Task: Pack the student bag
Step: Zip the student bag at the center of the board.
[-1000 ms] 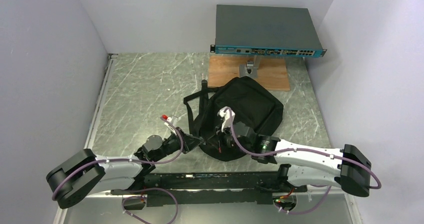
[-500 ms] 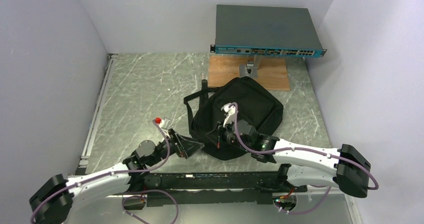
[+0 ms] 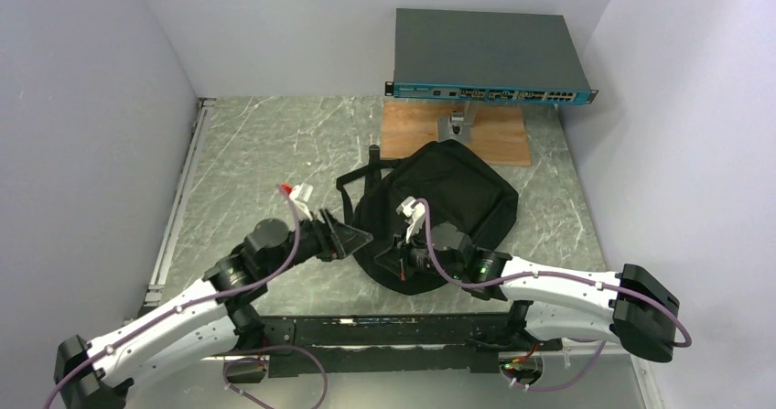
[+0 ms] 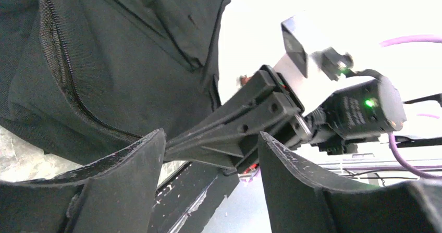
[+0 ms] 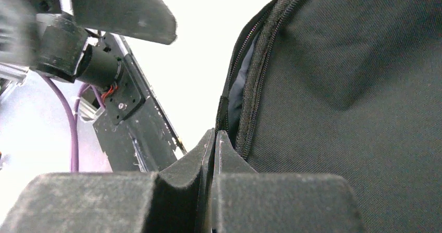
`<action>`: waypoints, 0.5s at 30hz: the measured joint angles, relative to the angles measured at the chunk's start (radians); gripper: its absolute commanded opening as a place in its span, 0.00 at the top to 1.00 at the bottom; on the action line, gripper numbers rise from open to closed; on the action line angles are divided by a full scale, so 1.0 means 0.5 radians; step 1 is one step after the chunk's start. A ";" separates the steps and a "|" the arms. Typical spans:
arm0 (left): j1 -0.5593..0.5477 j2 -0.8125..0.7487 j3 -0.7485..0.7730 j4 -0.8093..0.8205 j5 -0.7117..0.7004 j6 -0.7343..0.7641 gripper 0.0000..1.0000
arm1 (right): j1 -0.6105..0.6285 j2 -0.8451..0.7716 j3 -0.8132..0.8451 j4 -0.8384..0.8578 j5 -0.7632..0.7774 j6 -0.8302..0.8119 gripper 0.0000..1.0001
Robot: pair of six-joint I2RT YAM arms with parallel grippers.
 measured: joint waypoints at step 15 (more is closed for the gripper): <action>0.334 0.741 0.218 0.018 0.739 0.287 0.53 | 0.000 -0.111 -0.049 0.076 -0.019 -0.153 1.00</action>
